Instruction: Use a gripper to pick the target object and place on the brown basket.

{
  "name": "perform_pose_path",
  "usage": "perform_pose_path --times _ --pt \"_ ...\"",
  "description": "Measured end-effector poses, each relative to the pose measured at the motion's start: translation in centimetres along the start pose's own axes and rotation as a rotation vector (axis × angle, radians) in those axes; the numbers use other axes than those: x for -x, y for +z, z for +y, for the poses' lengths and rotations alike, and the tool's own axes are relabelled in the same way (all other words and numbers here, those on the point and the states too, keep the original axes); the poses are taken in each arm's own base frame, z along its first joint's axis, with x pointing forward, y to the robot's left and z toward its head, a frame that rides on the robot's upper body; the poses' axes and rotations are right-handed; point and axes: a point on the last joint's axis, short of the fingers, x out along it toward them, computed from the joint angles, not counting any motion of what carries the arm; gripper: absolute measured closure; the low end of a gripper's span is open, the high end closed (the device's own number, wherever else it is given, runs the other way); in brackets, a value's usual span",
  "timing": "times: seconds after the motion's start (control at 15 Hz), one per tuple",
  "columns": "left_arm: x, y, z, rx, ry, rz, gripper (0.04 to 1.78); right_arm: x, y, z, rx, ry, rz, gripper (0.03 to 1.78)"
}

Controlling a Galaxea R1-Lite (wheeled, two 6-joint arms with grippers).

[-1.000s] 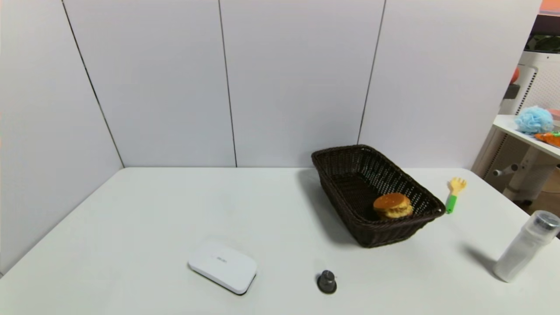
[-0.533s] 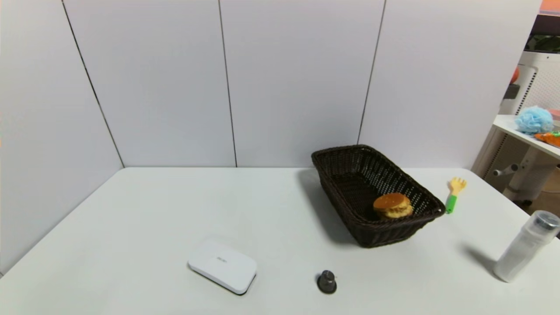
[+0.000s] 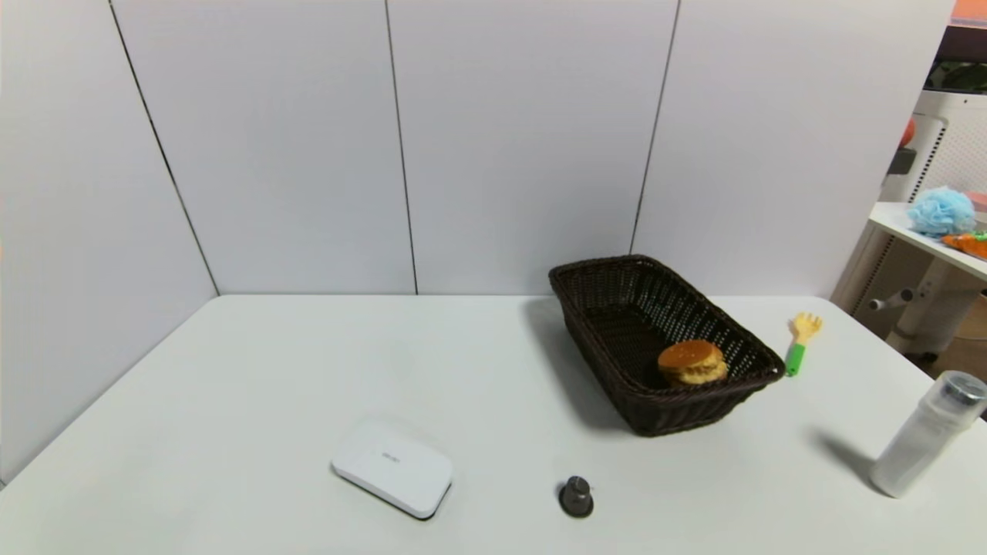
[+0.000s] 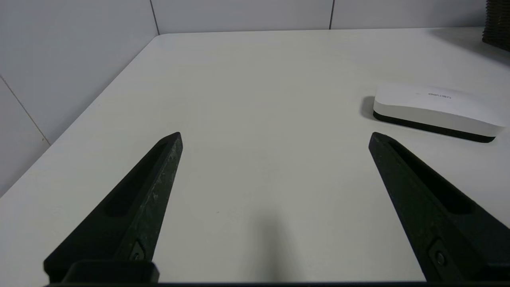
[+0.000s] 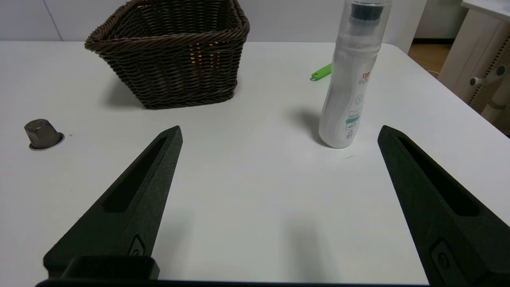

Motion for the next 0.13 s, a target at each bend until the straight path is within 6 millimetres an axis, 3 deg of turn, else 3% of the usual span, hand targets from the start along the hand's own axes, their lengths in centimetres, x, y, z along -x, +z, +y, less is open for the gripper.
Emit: perform_pose_path --times 0.13 --pt "0.00 0.00 0.00 0.000 0.000 0.000 0.13 0.00 0.00 0.00 0.000 0.000 0.000 0.12"
